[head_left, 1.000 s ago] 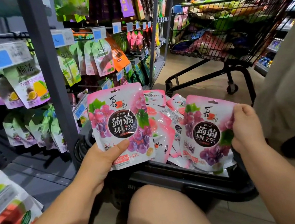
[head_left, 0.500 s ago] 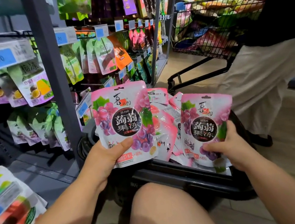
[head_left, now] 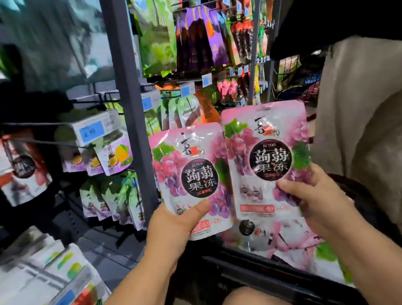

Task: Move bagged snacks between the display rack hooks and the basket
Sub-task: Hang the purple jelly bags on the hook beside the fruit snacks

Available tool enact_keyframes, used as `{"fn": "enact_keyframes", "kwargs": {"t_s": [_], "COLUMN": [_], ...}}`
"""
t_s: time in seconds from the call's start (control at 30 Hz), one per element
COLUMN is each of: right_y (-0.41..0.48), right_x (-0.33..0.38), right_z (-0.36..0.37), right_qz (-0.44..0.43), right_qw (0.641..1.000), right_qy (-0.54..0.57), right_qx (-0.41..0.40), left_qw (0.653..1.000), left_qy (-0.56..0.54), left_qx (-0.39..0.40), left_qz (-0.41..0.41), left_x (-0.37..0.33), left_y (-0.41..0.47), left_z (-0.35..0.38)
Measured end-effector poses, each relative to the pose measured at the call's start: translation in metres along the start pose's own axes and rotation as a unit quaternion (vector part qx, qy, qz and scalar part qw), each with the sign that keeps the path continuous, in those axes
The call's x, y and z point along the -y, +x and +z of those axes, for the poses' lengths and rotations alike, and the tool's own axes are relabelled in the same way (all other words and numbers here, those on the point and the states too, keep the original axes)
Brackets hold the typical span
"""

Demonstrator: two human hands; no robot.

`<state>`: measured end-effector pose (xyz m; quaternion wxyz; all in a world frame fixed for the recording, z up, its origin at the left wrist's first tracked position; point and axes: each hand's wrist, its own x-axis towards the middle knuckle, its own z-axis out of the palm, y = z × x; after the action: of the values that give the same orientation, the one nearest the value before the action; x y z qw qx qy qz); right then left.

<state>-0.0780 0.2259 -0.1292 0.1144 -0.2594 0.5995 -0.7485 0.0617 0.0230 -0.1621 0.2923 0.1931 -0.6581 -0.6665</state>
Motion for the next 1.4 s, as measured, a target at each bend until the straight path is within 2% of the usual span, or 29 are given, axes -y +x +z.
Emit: {"fn": "enact_keyframes", "kwargs": {"t_s": [0.13, 0.33, 0.4, 0.57, 0.73, 0.87, 1.17, 1.4], "right_y": [0.008, 0.015, 0.016, 0.015, 0.015, 0.016, 0.023, 0.022], "right_x": [0.003, -0.002, 0.002, 0.022, 0.052, 0.081, 0.128, 0.145], "right_z": [0.047, 0.118, 0.139, 0.181, 0.227, 0.263, 0.337, 0.375], "right_qz": [-0.001, 0.011, 0.008, 0.042, -0.028, -0.068, -0.086, -0.095], "right_qw": [0.997, 0.99, 0.984, 0.947, 0.949, 0.944, 0.915, 0.907], "right_qy": [0.039, 0.046, 0.005, -0.003, 0.002, 0.058, 0.14, 0.145], "right_qx": [0.069, 0.134, 0.176, 0.317, 0.314, 0.317, 0.368, 0.383], "left_qw": [0.995, 0.979, 0.974, 0.957, 0.934, 0.906, 0.854, 0.834], "left_qy": [0.086, 0.138, 0.142, 0.133, 0.139, 0.163, 0.216, 0.228], "left_qx": [-0.025, -0.141, -0.171, -0.246, -0.318, -0.371, -0.442, -0.472], "left_qz": [0.038, 0.053, 0.052, 0.076, 0.087, 0.119, 0.168, 0.173], "left_x": [-0.023, -0.052, -0.062, -0.087, -0.126, -0.156, -0.205, -0.214], "left_y": [-0.011, -0.028, -0.036, -0.06, -0.086, -0.104, -0.132, -0.15], "left_z": [-0.019, -0.065, -0.08, -0.117, -0.146, -0.163, -0.2, -0.219]}}
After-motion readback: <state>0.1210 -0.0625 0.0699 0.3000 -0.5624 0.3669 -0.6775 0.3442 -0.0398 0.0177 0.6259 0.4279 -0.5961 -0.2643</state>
